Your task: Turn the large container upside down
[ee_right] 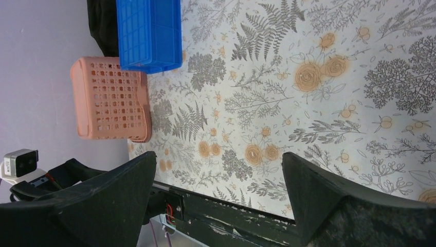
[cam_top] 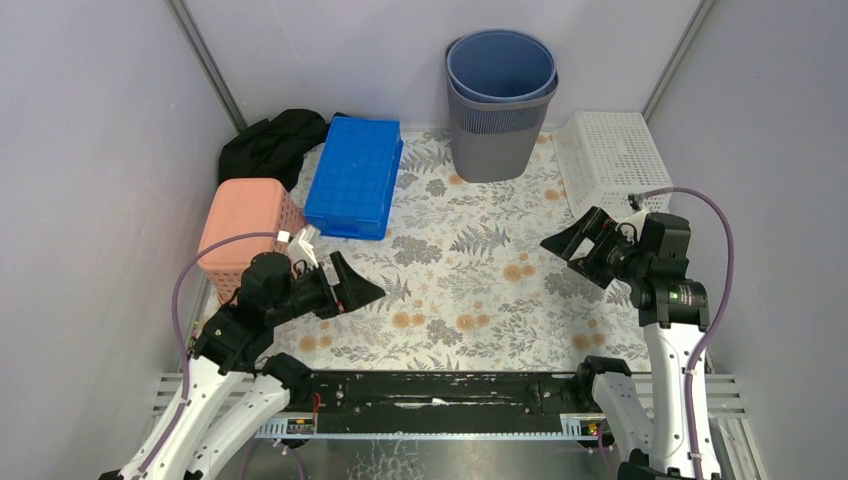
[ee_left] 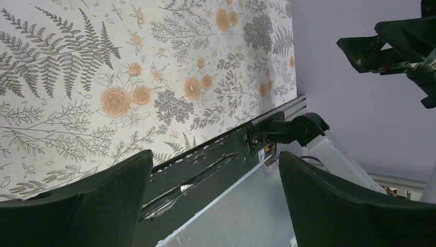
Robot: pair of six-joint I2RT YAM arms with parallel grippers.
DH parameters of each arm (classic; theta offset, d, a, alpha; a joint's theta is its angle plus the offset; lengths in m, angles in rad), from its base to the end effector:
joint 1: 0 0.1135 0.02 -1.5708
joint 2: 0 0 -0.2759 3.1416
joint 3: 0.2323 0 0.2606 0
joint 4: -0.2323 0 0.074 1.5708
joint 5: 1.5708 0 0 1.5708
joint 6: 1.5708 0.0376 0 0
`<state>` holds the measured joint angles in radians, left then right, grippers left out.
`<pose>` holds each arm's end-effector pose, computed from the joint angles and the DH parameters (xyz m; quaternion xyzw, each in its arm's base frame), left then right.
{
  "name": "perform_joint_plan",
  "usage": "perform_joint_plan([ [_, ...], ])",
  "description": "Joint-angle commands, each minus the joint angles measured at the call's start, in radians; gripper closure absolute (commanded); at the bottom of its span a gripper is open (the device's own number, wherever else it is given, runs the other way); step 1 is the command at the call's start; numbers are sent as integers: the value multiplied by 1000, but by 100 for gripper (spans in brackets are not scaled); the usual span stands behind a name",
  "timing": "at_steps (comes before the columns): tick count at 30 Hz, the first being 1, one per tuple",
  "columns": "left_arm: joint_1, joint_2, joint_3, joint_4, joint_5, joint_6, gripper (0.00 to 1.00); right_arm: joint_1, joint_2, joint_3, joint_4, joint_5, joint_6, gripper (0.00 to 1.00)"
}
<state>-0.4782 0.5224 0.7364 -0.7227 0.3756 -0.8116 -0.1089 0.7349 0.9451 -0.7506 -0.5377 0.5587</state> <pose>0.0923 -0.0634 0.3106 -0.0473 0.8511 -0.4277 0.3008 0.1432 0.0037 0.3554 0.1512 0.8355 0.3313 0.4115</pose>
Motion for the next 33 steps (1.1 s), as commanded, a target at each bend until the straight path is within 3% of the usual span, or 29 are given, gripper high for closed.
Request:
perform_joint_plan([
  [1, -5, -27, -29, -4, -24, -35, 0, 8, -12, -34, 31, -31, 3, 1],
  [8, -5, -1, -109, 120, 28, -59, 0, 9, -17, -96, 77, -61, 25, 1],
  [16, -5, 149, -100, 245, 47, -19, 0, 8, 45, -76, 139, -82, 44, 1],
  [26, -5, 501, 111, 403, 72, 78, 0, 9, 231, 161, 123, 26, 22, 0],
  [33, -6, 660, 326, 469, 104, 95, 0, 12, 404, 390, 77, 63, 17, 1],
])
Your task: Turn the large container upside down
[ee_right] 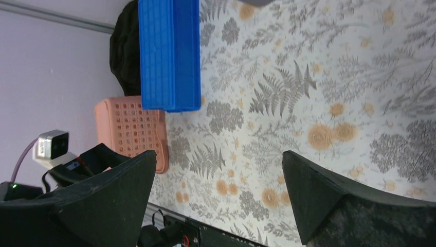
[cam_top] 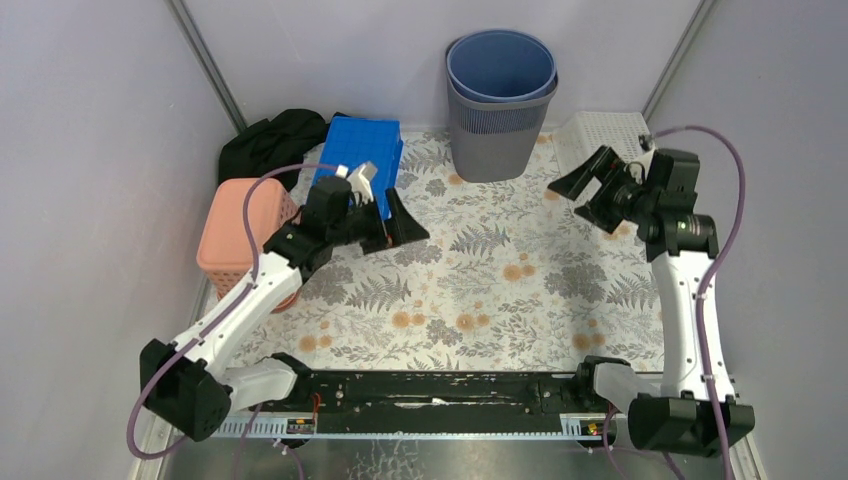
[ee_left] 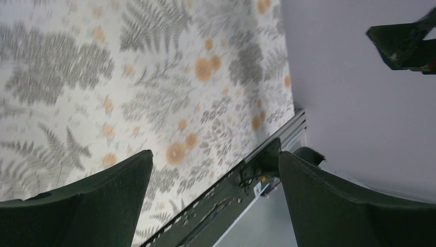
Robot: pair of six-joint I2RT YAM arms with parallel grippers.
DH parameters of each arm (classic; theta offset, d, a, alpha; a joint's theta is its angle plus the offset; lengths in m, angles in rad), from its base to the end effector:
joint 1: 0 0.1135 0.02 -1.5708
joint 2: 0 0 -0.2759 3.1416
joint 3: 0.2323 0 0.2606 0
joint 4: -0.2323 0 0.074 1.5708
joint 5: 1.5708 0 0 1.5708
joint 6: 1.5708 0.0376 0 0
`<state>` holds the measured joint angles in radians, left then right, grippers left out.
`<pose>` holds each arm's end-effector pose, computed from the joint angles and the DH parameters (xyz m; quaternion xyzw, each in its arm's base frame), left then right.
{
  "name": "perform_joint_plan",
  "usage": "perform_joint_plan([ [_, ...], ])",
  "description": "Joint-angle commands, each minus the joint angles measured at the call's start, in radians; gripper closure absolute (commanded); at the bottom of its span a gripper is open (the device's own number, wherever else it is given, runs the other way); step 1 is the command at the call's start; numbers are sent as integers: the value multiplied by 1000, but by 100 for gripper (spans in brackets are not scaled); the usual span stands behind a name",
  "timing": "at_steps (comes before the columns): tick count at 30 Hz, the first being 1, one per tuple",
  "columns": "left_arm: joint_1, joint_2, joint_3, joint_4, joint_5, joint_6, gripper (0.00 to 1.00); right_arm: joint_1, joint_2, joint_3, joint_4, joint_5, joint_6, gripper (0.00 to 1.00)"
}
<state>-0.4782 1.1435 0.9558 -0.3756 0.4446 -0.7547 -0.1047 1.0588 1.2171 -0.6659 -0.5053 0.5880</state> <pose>0.2210 -0.1328 0.3186 -0.0123 0.8607 -0.4298 0.2725 0.2199 -0.0048 0.4013 0.1641 0.8281 0.3267 0.4250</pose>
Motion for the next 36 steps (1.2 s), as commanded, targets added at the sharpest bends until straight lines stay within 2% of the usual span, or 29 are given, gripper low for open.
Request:
perform_joint_plan([
  [1, -5, 52, 129, 132, 38, 41, 0, 8, 108, 149, -12, 28, -13, 1],
  [10, 9, 262, 372, 212, 30, 33, 0, 9, 348, 423, 51, 117, 46, 0],
  [14, 30, 330, 372, 377, 38, -56, 0, 7, 419, 454, 151, 137, 88, 1],
  [26, 83, 535, 406, 804, 40, -262, 0, 8, 656, 472, 489, 98, 255, 15],
  [36, 108, 661, 440, 941, 67, -328, 0, 8, 813, 591, 610, 81, 319, 17],
])
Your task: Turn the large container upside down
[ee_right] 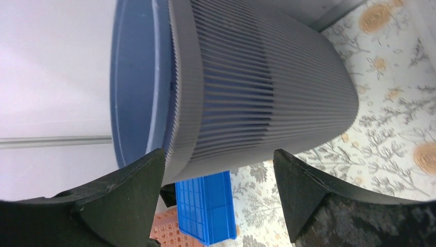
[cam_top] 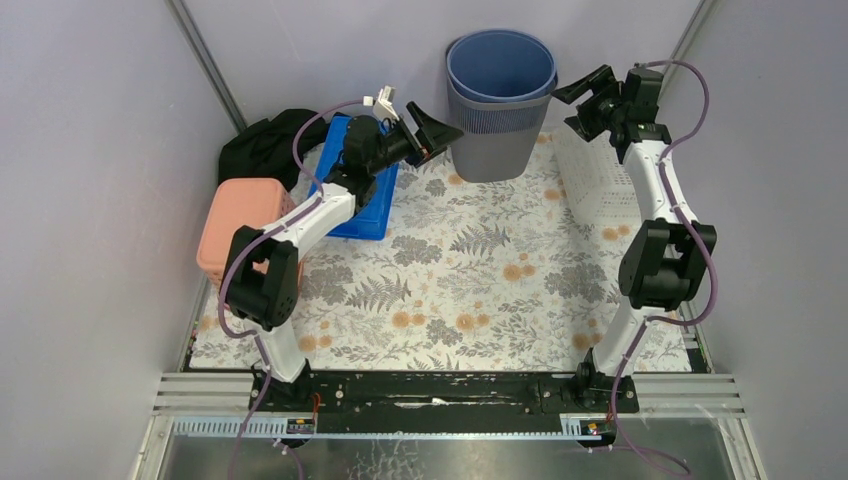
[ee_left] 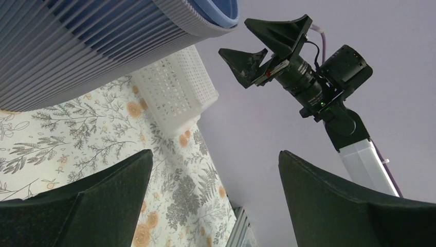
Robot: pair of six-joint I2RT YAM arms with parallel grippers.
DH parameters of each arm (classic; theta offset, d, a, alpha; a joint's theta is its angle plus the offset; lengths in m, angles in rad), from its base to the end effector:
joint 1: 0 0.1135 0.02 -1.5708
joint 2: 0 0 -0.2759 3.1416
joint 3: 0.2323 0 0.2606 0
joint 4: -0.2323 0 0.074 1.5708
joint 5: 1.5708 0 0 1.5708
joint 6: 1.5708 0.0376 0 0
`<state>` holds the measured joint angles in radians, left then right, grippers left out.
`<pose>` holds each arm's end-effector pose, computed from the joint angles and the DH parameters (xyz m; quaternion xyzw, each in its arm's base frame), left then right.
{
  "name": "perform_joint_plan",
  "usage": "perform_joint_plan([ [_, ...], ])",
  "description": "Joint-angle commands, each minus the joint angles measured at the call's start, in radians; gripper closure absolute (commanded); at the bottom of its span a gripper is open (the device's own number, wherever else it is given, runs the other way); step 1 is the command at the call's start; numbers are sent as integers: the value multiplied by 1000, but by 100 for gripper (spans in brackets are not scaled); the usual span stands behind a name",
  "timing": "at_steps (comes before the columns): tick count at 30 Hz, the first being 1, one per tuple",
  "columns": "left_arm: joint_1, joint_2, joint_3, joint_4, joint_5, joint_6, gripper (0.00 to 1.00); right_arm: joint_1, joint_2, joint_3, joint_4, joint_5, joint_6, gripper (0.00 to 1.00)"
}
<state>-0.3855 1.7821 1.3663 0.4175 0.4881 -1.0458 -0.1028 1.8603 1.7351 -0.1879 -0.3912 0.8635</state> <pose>0.4023 -0.1823 0.3359 -0.0605 0.7040 -0.5794 0.4062 0.4604 -0.0331 0.3723 0.2673 0.7556 0.3601 0.4774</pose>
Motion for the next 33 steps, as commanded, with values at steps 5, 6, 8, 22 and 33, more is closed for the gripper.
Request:
perform_joint_plan([
  [5, 31, 43, -4, 187, 40, -54, 0, 6, 69, 117, 143, -29, 60, 18],
  [6, 33, 42, -13, 190, 45, -56, 0, 7, 79, 126, 141, -29, 61, 19],
  [8, 37, 36, -34, 203, 50, -61, 0, 6, 97, 137, 136, -26, 63, 20],
  [22, 40, -56, -139, 171, 67, -36, 0, 12, 115, 157, 18, 23, -25, 36],
  [33, 39, -149, -229, 170, 62, -34, 0, 66, 133, 331, -317, 211, -253, 46],
])
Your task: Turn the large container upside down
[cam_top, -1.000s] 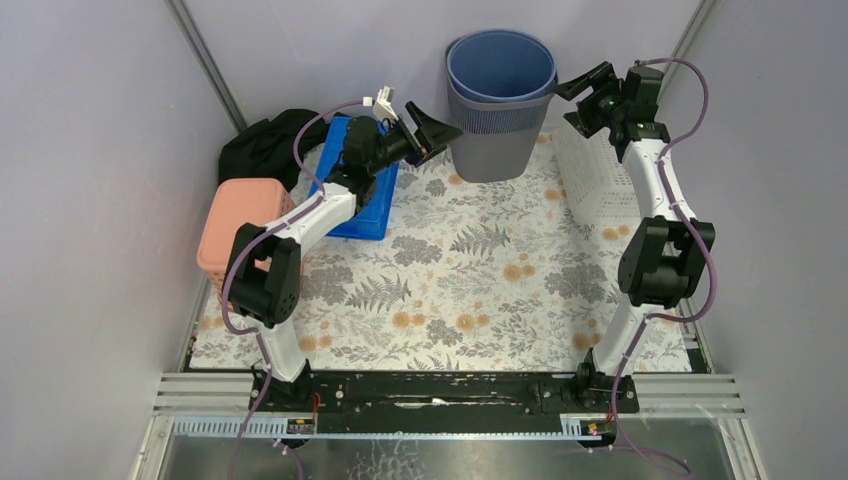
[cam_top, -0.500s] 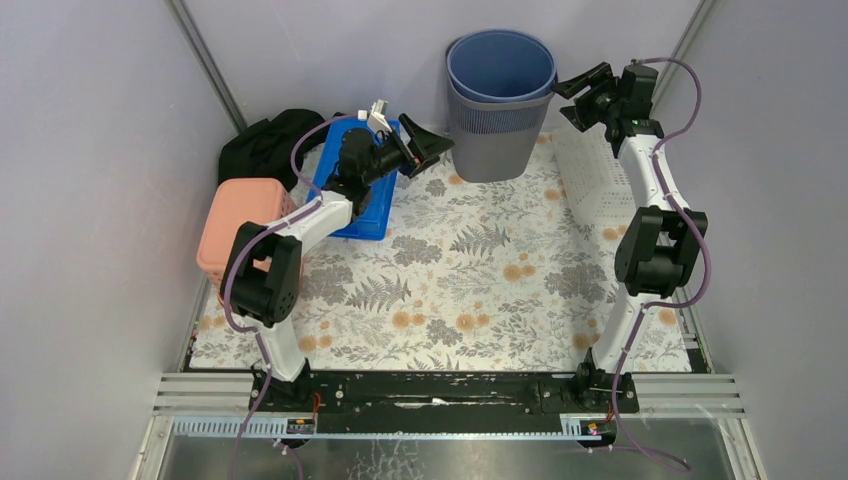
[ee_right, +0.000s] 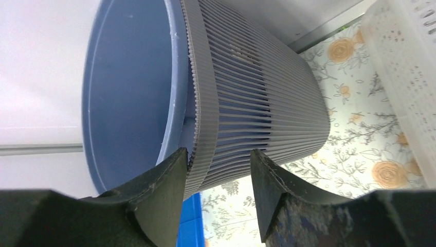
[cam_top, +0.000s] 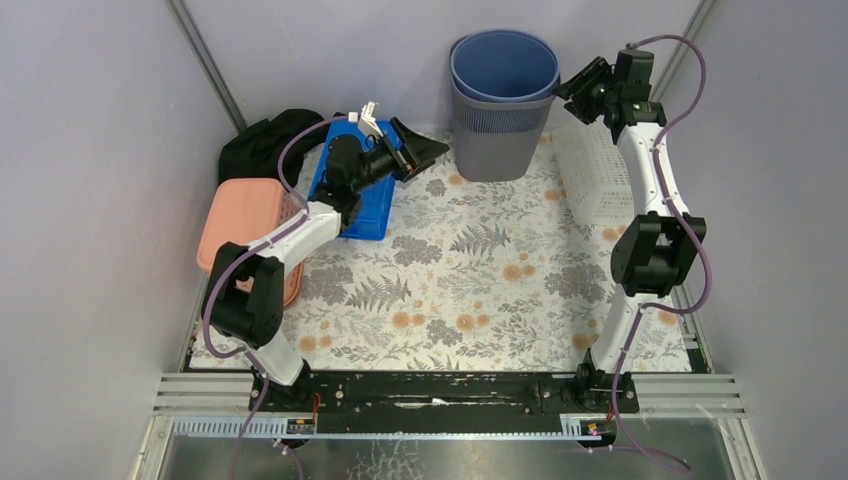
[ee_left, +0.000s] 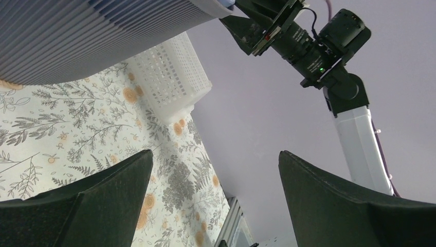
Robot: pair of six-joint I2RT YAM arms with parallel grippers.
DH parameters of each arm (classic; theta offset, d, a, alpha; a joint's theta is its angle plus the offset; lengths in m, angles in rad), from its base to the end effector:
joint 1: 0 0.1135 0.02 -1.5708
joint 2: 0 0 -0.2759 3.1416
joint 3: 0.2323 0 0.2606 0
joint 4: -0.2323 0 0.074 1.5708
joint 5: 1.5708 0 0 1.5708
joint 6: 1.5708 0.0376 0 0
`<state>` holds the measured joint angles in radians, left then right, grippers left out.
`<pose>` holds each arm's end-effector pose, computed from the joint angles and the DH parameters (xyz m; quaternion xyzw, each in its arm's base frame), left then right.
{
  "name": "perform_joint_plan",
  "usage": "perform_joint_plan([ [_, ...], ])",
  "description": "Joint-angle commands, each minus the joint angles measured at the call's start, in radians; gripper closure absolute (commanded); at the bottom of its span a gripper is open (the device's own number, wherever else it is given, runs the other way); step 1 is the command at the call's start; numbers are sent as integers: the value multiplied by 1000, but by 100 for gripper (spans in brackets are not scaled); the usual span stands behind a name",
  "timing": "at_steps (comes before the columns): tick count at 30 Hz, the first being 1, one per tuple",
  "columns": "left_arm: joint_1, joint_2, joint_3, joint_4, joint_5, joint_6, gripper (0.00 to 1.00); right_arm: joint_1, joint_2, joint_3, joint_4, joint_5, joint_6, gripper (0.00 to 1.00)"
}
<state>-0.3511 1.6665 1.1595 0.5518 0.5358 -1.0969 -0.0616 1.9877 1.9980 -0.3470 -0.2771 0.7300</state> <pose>0.3722 -0.1568 0.3222 -0.0646 0.6903 -0.5987 0.4010 0.4884 -0.0198 0.3920 0.2377 0.7761 0.2944 0.5044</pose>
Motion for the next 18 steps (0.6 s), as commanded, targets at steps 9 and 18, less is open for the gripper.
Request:
perform_joint_plan([
  [9, 6, -63, -50, 27, 15, 21, 0, 53, 10, 129, -282, 157, -196, 57],
  [18, 6, -68, -70, 37, 22, 11, 0, 55, 12, 200, -390, 163, -271, 67],
])
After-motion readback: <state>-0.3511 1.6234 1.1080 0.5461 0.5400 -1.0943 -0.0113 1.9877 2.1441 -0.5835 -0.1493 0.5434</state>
